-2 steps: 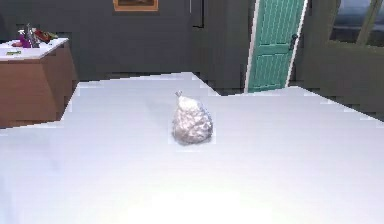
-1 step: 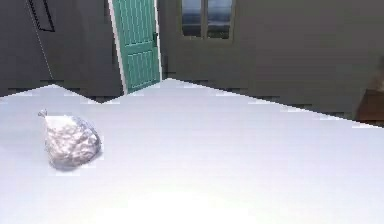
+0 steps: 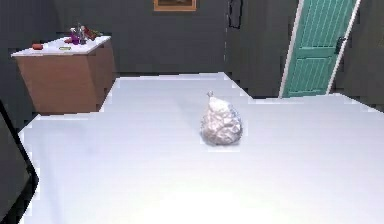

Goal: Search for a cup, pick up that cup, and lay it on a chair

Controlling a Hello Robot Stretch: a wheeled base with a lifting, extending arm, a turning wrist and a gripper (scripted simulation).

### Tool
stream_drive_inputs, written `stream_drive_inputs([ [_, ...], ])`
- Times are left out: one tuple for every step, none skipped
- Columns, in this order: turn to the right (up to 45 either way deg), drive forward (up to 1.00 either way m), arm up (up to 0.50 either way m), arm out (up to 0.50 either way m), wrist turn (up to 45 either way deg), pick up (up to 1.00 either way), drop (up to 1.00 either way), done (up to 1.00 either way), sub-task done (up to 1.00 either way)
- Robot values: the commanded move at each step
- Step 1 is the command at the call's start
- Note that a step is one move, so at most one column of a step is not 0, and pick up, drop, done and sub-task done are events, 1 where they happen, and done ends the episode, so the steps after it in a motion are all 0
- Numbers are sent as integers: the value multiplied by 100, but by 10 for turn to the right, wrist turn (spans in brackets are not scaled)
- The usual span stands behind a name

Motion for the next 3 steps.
stream_drive_inputs([
  [-390,0,0,0,0,0,0,0,0],
  [-450,0,0,0,0,0,0,0,0],
  [-450,0,0,0,0,0,0,0,0],
])
